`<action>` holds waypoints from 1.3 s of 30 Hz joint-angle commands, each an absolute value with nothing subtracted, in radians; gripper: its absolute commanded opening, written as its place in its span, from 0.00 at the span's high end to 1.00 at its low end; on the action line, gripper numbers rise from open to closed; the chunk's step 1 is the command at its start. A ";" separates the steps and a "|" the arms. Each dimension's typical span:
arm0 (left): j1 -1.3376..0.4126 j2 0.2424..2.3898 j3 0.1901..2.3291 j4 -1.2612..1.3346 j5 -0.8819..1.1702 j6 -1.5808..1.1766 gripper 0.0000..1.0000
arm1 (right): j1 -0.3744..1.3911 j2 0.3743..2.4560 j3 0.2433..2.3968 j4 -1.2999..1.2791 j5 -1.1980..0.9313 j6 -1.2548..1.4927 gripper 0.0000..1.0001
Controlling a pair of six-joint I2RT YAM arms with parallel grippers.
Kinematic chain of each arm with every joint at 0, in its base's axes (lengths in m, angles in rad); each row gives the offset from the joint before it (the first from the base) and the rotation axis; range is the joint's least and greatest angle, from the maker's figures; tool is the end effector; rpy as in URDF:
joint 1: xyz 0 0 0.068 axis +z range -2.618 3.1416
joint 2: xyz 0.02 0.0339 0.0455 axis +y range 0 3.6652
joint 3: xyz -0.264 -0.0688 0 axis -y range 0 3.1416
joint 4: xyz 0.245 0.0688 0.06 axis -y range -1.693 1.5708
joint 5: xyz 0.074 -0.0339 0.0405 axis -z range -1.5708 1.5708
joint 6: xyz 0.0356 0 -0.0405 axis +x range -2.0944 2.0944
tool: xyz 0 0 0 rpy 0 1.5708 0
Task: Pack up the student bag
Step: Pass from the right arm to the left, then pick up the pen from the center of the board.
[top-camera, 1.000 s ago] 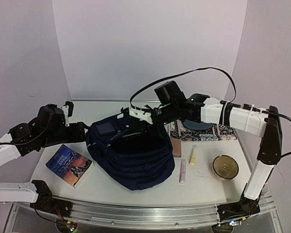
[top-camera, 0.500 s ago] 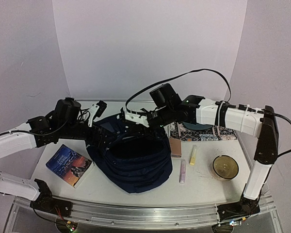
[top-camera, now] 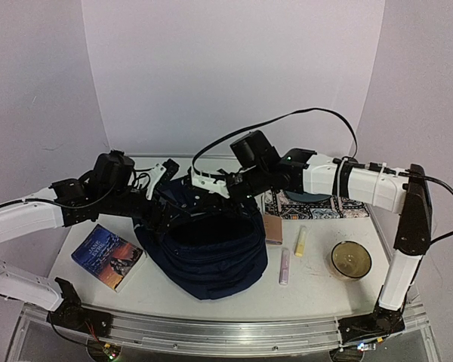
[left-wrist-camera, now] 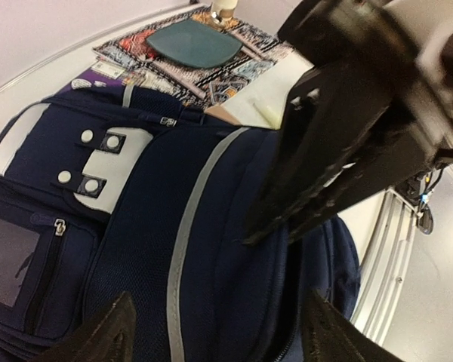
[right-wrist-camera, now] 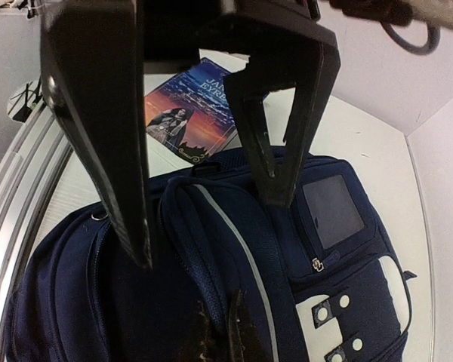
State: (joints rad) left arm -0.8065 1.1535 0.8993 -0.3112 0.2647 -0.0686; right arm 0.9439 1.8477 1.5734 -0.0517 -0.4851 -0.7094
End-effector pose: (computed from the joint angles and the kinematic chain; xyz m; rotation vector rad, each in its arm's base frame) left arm 0.1709 -0.1918 0.2933 0.9497 2.0069 -0.7829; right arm 0.2471 0.3695 0.3251 -1.6052 1.0254 0.6183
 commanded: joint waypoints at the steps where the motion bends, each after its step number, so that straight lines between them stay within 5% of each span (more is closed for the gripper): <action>1: -0.811 1.200 0.931 -0.282 0.214 -0.005 0.35 | 0.954 1.838 1.642 0.015 -0.520 -0.665 1.00; 8: -0.813 1.197 0.966 -0.286 0.087 -0.021 0.99 | 0.954 1.831 1.648 0.024 -0.485 -0.608 0.97; 14: -0.811 1.170 1.023 -0.330 -0.239 -0.072 1.00 | 0.952 1.809 1.650 0.073 -0.320 -0.437 0.78; 23: -0.804 1.240 1.159 -0.396 -0.514 -0.109 1.00 | 0.921 1.651 1.498 0.142 -0.080 -0.141 0.30; 26: -0.800 1.270 1.194 -0.400 -0.543 -0.135 1.00 | 0.909 1.577 1.405 0.133 0.037 0.026 0.05; 39: -0.790 1.331 1.155 -0.423 -0.436 -0.275 1.00 | 0.875 1.427 1.087 -0.185 0.158 0.570 0.02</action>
